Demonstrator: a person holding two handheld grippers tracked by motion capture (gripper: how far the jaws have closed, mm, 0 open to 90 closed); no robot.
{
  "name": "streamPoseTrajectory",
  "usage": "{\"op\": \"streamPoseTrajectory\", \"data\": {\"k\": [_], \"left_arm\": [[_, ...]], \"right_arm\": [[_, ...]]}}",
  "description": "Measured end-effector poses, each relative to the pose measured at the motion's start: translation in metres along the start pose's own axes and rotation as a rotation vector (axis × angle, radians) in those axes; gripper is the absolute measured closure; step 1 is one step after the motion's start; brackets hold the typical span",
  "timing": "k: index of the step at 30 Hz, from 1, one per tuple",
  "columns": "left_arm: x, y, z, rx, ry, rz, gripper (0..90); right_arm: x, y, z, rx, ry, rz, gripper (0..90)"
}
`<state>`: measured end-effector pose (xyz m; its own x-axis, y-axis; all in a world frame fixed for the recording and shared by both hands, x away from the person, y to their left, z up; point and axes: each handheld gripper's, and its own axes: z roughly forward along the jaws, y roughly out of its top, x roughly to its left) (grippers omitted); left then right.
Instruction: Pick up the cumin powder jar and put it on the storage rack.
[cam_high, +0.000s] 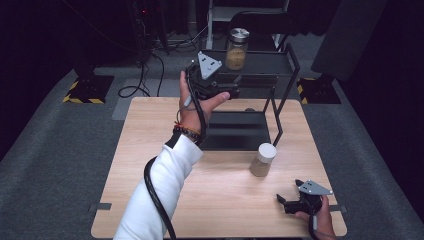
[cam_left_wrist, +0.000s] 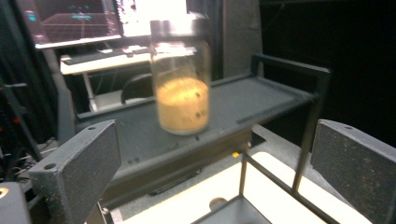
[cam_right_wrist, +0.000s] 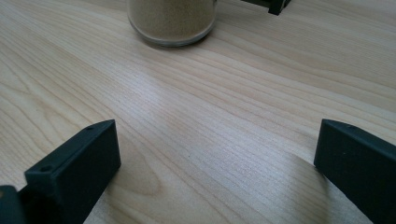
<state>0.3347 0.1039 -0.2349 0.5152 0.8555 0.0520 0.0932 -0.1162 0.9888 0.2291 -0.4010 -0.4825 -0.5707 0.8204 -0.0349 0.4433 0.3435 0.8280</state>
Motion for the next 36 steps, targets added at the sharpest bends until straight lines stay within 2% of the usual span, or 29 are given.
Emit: {"op": "streamPoseTrajectory", "data": {"k": [4, 10, 20, 27, 36], "left_arm": [[-0.002, -0.015, -0.007, 0.005, -0.010, 0.013, 1.6], [-0.002, -0.039, -0.016, 0.016, -0.013, -0.010, 1.6], [-0.002, -0.069, -0.033, 0.033, -0.006, -0.002, 1.7], [-0.003, -0.093, -0.042, 0.050, -0.027, -0.001, 1.8], [-0.005, -0.127, -0.049, 0.111, -0.037, 0.019, 1.5]], "right_arm": [[0.000, 0.000, 0.000, 0.000, -0.001, 0.000, 0.0], [0.000, 0.000, 0.000, -0.001, -0.001, -0.001, 0.0], [0.001, 0.000, 0.000, -0.002, -0.003, -0.004, 0.0], [0.001, 0.000, 0.000, -0.002, -0.003, -0.004, 0.0], [0.000, 0.000, 0.000, 0.001, 0.002, 0.001, 0.0]]}}
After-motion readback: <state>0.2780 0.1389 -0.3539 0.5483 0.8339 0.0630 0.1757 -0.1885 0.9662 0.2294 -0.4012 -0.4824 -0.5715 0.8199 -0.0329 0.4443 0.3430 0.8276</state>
